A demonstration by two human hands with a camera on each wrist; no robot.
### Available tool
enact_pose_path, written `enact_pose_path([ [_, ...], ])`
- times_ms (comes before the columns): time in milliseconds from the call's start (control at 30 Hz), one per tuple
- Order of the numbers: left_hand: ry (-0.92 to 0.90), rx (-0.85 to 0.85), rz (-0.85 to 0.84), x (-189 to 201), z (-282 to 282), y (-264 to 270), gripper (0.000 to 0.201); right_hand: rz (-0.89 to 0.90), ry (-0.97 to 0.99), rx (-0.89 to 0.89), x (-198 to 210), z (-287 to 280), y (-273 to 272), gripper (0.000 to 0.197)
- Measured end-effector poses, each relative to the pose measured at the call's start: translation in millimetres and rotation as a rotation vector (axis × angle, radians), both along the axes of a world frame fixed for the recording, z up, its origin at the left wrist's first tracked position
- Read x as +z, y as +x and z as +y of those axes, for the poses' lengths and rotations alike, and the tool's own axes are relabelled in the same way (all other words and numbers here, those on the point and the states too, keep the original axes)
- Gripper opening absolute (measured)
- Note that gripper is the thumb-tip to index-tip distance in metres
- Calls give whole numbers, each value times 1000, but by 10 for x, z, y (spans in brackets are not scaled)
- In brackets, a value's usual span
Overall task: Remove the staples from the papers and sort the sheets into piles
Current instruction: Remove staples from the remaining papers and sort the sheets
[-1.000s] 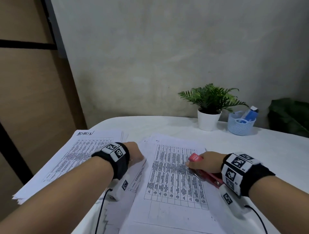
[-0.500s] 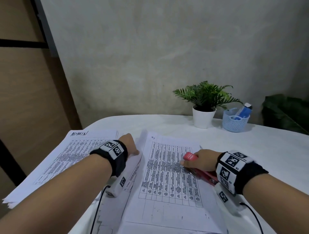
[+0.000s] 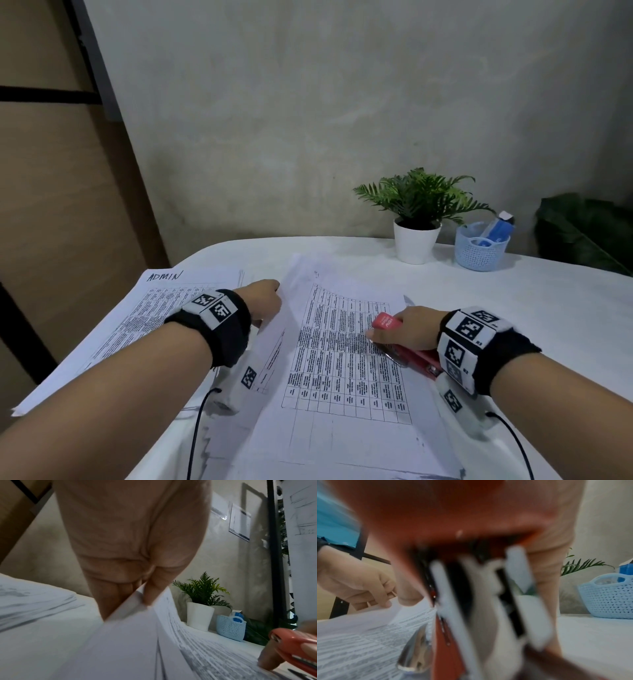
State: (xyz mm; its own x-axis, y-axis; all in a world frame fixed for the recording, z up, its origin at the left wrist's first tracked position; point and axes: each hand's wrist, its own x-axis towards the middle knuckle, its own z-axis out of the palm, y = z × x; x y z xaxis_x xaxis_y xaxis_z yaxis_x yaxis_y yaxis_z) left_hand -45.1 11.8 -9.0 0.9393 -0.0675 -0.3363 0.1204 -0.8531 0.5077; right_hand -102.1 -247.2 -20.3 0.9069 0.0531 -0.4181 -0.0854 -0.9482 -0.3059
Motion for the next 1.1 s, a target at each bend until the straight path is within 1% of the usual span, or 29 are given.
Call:
enact_pose_path([
  [67, 2, -8, 28, -27, -28, -39, 58, 22, 43, 9, 10, 44, -14, 74],
  [100, 59, -41, 19, -33, -43, -62, 67, 5, 4, 32, 31, 82, -27, 75],
  [133, 140, -78, -13, -28, -66, -92, 72, -20, -45, 55, 56, 117, -40, 75],
  [167, 201, -102, -62, -26, -72, -93, 71, -36, -70, 64, 78, 145, -44, 76],
  [200, 207, -105, -109, 2, -77, -99, 68, -35, -56, 56, 99, 158, -39, 75],
  [233, 176, -102, -153, 40, -65, -74, 65, -17, 0, 29, 128, 151, -35, 74],
  [300, 40, -69, -247, 166, 6, -63, 65, -1, 219, -73, 208, 91, -21, 67],
  [367, -204, -17, -302, 314, 94, -93, 66, -36, 492, -184, 317, 12, -17, 62],
  [433, -433, -2, -363, 449, 161, -179, 50, -148, 724, -257, 437, -44, -10, 59],
  [467, -513, 0, -376, 513, 177, -234, 45, -212, 803, -267, 503, -58, -10, 58],
  [500, -582, -7, -394, 559, 195, -270, 43, -259, 877, -262, 562, -65, -6, 58],
  [567, -708, -20, -420, 645, 191, -366, 45, -305, 1030, -258, 670, -57, -15, 63],
  [633, -803, -16, -451, 703, 166, -449, 44, -352, 1129, -230, 763, -31, -63, 70],
  [733, -898, 1, -484, 787, 104, -584, 45, -484, 1161, -180, 870, 20, -159, 75],
  [800, -956, -1, -530, 830, 76, -646, 36, -601, 1140, -137, 933, 50, -238, 76],
  [833, -975, 2, -562, 848, 64, -672, 33, -661, 1119, -109, 958, 59, -272, 73],
  [900, -1001, 20, -620, 873, 34, -721, 30, -766, 1073, -63, 1019, 79, -356, 57],
  [933, -1007, 25, -642, 886, 20, -742, 28, -800, 1056, -43, 1043, 85, -392, 52],
  [967, -1001, 26, -664, 899, 1, -764, 27, -826, 1037, -27, 1054, 80, -406, 52],
  [1067, -973, 27, -705, 906, -33, -817, 27, -866, 957, 13, 1053, 85, -456, 59],
  [1100, -965, 33, -709, 904, -40, -828, 28, -870, 954, 19, 1038, 93, -468, 57],
])
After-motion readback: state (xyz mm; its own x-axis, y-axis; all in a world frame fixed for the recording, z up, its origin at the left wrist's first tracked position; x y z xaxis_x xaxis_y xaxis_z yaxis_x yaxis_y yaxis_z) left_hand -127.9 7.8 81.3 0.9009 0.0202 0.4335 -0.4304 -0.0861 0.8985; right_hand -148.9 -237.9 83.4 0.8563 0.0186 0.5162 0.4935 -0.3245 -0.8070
